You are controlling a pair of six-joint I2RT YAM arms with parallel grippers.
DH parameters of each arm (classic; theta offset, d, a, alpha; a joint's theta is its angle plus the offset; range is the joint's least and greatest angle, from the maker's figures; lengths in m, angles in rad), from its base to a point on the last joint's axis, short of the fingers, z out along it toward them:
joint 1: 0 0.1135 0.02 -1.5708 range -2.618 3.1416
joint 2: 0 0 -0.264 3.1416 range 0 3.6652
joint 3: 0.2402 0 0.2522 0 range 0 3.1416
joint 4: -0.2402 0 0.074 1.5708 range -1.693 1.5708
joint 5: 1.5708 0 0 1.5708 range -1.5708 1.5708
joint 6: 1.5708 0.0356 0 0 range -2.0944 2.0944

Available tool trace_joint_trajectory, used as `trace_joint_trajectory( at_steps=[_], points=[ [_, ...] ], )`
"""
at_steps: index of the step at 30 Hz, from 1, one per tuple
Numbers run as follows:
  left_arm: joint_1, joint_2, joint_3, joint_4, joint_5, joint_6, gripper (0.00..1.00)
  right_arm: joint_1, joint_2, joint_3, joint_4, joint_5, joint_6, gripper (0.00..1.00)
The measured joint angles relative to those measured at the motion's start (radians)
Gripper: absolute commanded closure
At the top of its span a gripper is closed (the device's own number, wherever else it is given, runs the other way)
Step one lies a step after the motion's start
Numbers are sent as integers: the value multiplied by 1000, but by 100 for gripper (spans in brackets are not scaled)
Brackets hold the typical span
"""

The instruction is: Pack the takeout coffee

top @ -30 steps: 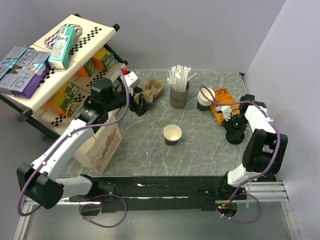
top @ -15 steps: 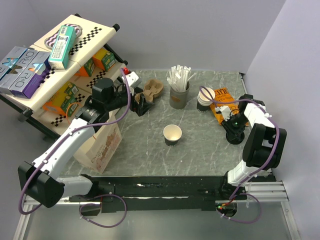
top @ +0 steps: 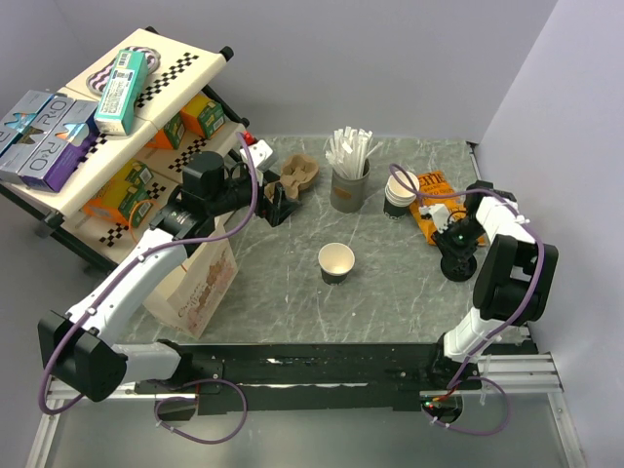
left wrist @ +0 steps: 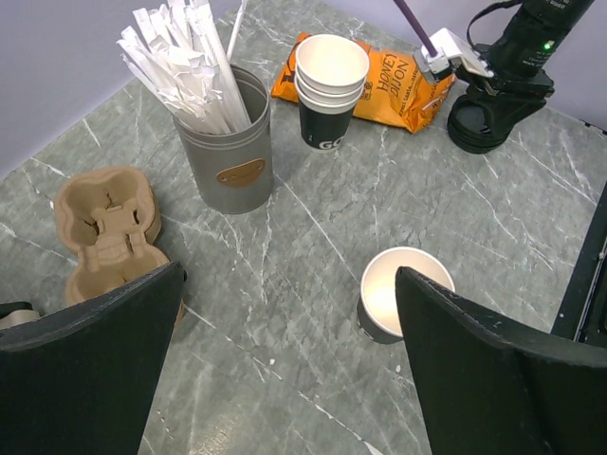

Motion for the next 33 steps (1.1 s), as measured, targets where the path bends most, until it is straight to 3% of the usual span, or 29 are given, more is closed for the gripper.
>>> trace_joint_trajectory(
  at_steps=[19,33],
  points=[
    [0,0,0,0,0,0,1,0,27,25,-35,-26,1,67],
    [0,7,0,0,0,0,1,0,41,31,-35,-23,6,73]
  ],
)
